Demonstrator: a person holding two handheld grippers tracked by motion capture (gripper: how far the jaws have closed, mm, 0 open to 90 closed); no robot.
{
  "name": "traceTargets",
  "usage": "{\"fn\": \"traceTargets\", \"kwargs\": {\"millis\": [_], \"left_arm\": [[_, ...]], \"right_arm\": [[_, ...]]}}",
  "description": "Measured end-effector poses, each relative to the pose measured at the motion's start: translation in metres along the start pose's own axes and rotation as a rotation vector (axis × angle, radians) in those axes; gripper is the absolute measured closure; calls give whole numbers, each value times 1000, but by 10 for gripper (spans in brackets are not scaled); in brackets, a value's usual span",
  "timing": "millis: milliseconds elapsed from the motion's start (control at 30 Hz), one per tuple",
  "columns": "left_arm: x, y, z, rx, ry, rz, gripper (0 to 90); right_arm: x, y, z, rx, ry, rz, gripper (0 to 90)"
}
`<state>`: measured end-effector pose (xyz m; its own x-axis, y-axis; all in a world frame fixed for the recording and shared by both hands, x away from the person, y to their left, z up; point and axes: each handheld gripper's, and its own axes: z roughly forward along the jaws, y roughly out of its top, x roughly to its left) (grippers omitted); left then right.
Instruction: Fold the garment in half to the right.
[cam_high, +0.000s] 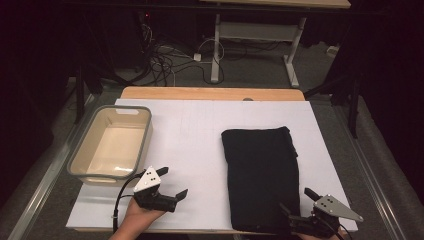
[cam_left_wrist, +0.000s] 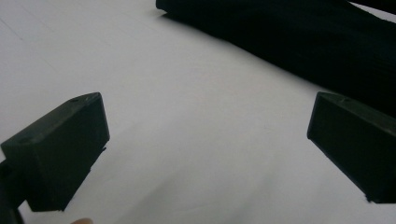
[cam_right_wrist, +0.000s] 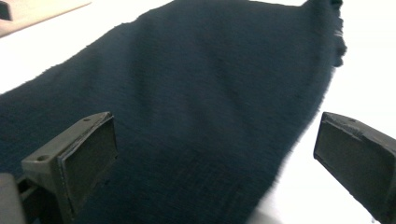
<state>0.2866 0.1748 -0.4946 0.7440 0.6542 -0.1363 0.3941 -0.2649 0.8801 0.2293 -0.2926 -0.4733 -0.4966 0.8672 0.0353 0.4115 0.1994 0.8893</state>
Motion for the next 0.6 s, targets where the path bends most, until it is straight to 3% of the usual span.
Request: {"fn": "traceTargets", "kwargs": {"millis": [600], "left_arm": [[0,0,0,1,-5,5,0]], "right_arm": [[55,17,23,27,122,-59,8]]}}
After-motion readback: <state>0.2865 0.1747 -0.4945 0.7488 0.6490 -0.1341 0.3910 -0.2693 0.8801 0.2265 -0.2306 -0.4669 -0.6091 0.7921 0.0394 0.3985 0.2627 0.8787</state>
